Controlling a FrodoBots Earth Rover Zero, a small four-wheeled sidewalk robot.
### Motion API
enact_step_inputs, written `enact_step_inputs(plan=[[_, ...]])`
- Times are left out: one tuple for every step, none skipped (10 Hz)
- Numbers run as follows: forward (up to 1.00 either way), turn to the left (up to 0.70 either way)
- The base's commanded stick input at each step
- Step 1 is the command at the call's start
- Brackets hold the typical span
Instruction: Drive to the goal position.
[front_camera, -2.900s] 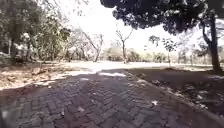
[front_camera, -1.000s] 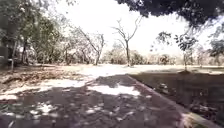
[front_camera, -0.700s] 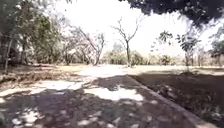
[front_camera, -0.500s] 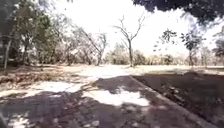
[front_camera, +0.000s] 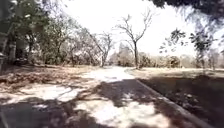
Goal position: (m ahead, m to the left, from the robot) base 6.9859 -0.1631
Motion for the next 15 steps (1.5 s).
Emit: enact_step_inputs(plan=[[1.00, 0.00], [1.00, 0.00], [1.00, 0.00], [1.00, 0.00], [1.00, 0.00], [1.00, 0.00], [1.00, 0.00], [1.00, 0.00], [1.00, 0.00], [1.00, 0.00], [1.00, 0.00], [1.00, 0.00], [1.00, 0.00], [1.00, 0.00], [1.00, 0.00]])
